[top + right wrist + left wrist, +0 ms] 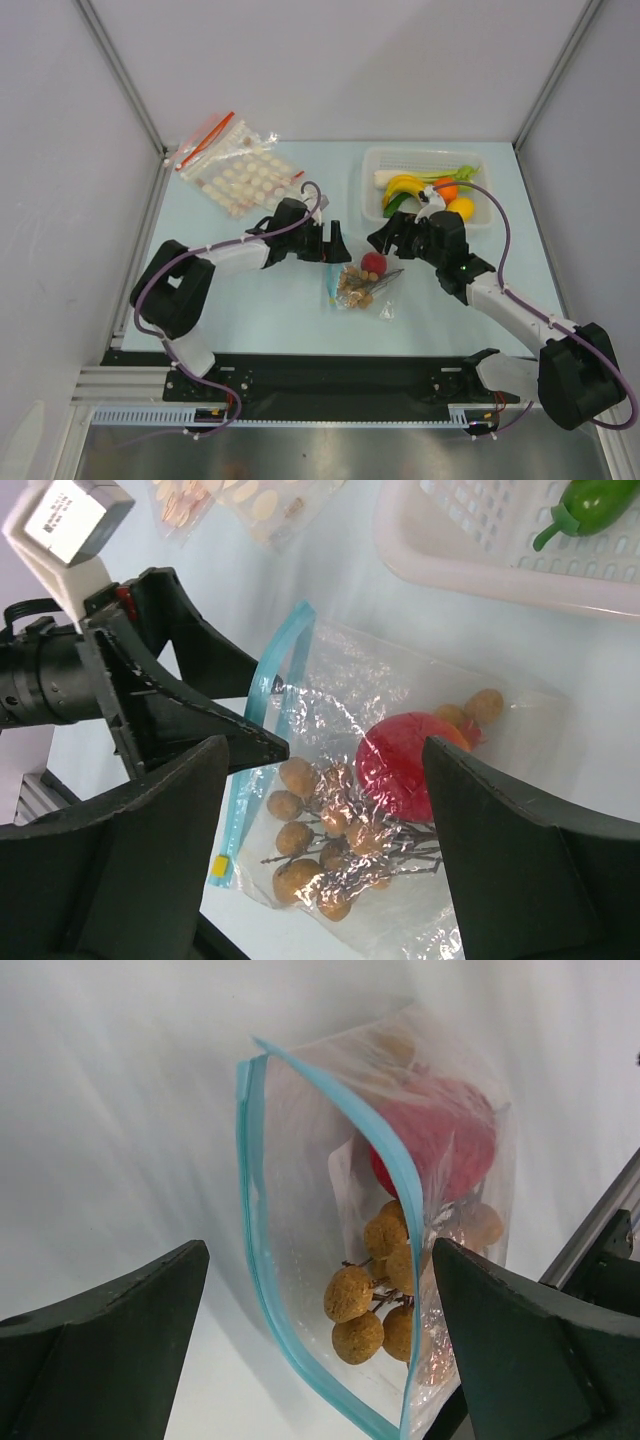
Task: Place the food in the zip-top bag and seal the zipper
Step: Pick up the zipper food storage bag at the center of the board.
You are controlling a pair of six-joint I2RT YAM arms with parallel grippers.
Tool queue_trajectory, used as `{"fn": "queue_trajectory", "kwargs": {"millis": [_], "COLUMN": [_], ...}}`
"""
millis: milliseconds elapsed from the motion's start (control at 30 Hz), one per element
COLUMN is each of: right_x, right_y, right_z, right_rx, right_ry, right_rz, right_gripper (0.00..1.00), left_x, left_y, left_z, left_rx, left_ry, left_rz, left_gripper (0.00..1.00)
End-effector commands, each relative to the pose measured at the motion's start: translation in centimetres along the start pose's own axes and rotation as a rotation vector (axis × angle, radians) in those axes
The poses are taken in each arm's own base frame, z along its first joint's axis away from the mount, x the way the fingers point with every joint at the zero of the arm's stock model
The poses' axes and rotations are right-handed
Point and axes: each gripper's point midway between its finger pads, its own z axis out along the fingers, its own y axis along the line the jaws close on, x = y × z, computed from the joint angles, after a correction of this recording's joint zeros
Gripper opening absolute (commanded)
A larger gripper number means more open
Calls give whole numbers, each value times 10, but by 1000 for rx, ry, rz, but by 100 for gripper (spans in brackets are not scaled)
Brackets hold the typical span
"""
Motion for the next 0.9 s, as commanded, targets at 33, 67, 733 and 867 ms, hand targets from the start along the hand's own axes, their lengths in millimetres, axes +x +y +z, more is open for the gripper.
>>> {"fn": "queue_trajectory", "kwargs": {"millis": [33, 67, 733, 867], "right_x": [-12, -14, 59, 102], "right_y": [18, 20, 129, 127], "right_z": [-5, -6, -41, -30], "right_rx": [-55, -60, -110, -94], "right_ry": [-49, -58, -87, 8], "right_rz": [-37, -42, -851, -1065], "right_gripper": [84, 84, 54, 56], "left_x": [-19, -18, -19, -17], "left_y": [-7, -7, -11, -13], "left_z": [3, 4, 1, 0], "left_rx": [13, 16, 14, 26], "left_ry": [-28, -20, 16, 23], "left_rz": [1, -3, 19, 20], "left_gripper": [100, 100, 13, 14]}}
